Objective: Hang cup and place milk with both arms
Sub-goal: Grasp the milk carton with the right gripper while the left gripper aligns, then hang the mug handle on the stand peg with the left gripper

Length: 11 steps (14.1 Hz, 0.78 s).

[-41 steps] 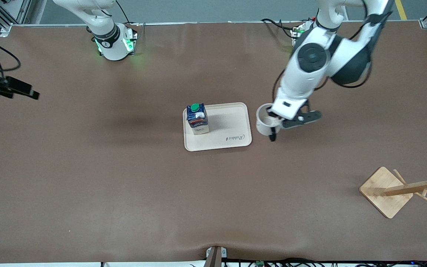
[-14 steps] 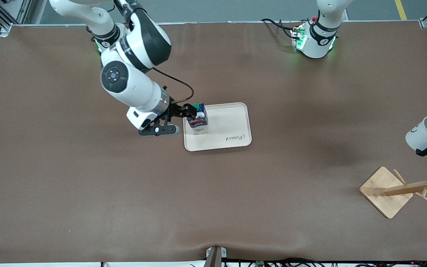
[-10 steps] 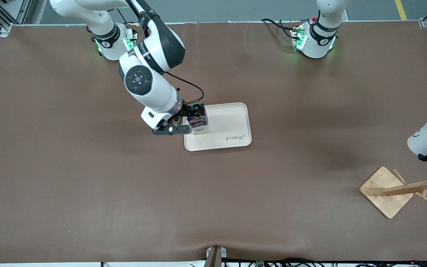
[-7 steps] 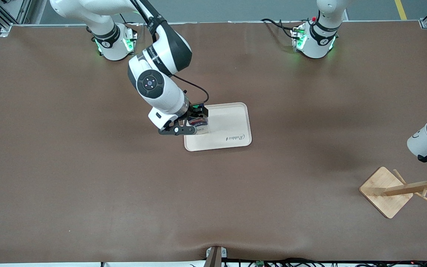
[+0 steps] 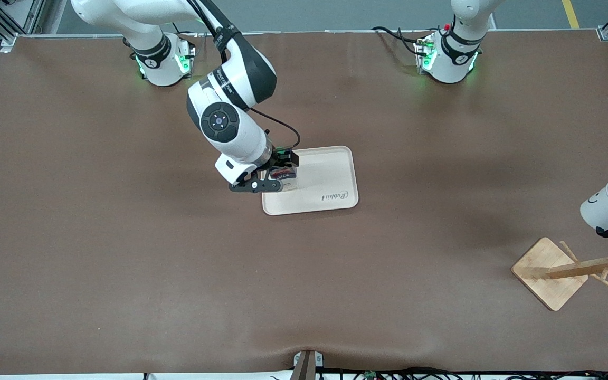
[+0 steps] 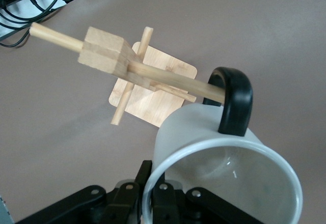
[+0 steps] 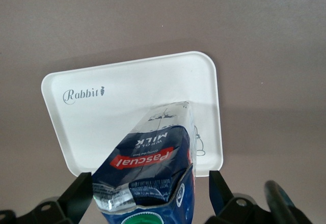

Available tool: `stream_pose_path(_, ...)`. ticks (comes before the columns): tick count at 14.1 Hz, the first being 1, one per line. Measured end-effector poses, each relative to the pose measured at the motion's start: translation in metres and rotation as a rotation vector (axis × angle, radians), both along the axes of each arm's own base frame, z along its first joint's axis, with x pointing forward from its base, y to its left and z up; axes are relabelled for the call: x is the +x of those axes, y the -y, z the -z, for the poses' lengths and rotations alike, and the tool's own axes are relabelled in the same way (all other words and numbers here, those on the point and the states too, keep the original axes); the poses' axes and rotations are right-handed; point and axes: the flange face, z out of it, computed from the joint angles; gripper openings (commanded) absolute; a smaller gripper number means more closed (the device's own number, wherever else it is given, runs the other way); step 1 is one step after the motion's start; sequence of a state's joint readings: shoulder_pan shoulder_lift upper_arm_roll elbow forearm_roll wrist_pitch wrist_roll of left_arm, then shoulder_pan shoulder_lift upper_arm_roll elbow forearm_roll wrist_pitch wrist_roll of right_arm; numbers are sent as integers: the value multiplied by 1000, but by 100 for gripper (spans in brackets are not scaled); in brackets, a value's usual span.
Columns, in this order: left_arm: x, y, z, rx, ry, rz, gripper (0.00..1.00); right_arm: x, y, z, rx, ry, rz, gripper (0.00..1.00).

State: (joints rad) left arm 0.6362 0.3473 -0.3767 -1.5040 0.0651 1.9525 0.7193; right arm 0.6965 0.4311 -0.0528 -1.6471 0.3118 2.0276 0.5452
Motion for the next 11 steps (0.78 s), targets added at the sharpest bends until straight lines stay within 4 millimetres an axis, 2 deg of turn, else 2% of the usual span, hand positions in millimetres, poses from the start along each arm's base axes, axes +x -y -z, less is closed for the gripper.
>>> stream_pose_path(7,8,-10,10,-14,3,-9,0,4,-1,-6,31,-9,26,100)
stream_pose_path(10,12,-14,16,-23,3,-13,0,-8,-16,14,11,-33,7,100)
stream_pose_path(11,13,-15,17,-24,5,-13,16,-13,-23,23,1,-42,1,100)
